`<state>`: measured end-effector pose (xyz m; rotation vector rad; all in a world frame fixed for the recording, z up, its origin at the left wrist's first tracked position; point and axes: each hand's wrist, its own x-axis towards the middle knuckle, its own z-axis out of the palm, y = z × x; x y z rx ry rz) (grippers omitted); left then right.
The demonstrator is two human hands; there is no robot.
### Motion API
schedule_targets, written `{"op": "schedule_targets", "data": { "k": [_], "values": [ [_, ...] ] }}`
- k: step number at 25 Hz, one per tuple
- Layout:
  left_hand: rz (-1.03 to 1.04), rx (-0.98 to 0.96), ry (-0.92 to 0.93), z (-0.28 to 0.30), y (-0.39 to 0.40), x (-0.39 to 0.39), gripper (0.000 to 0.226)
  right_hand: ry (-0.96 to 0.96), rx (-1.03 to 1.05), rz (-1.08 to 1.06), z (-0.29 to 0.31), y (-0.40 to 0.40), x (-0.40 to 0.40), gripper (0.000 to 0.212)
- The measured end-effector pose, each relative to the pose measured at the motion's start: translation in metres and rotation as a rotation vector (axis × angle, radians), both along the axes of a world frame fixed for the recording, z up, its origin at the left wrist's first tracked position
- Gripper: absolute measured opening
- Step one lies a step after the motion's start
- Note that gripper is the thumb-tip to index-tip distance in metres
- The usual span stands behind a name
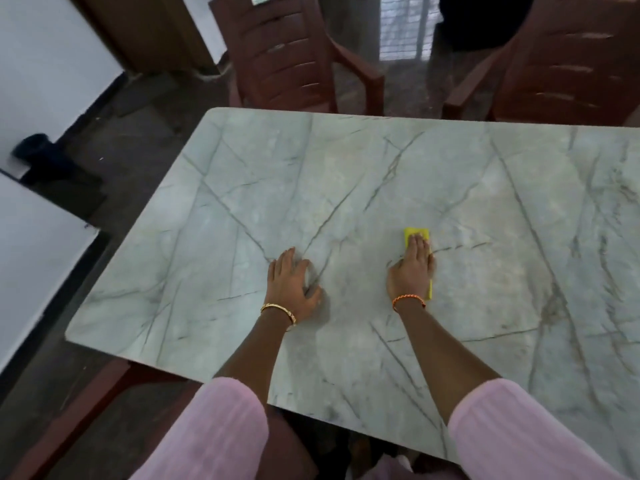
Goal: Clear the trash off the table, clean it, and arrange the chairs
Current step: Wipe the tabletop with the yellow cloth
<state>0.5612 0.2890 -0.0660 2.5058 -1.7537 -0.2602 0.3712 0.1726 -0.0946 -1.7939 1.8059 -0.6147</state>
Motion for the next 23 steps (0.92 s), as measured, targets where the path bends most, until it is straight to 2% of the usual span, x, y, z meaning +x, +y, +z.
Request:
{"op": "schedule_targets", "data": {
  "k": [5, 8, 11, 16, 21, 23],
  "values": [
    [0.183, -0.011, -0.015, 0.005, 0.048, 0.076, 0.059, -0.076, 0.016, -0.094, 0.002, 0.020, 0.107, 0.063],
    [0.294, -0.025, -0.037, 0.004, 0.074, 0.111, 0.048, -0.126, 0.020, -0.141, 0.003, 0.028, 0.155, 0.061],
    [0.491, -0.025, -0.052, 0.007, 0.098, 0.140, 0.043, -0.165, 0.034, -0.067, 0.007, 0.047, 0.210, 0.062],
    [0.585, 0.065, -0.023, 0.009, 0.125, 0.181, 0.052, -0.158, 0.067, 0.054, 0.014, 0.074, 0.292, 0.066],
    [0.743, 0.118, 0.085, 0.011, 0.149, 0.235, 0.066, -0.189, 0.139, 0.084, 0.026, 0.097, 0.378, 0.068],
    [0.756, 0.146, 0.067, 0.012, 0.162, 0.252, 0.066, -0.208, 0.181, 0.067, 0.031, 0.097, 0.408, 0.070]
  ]
}}
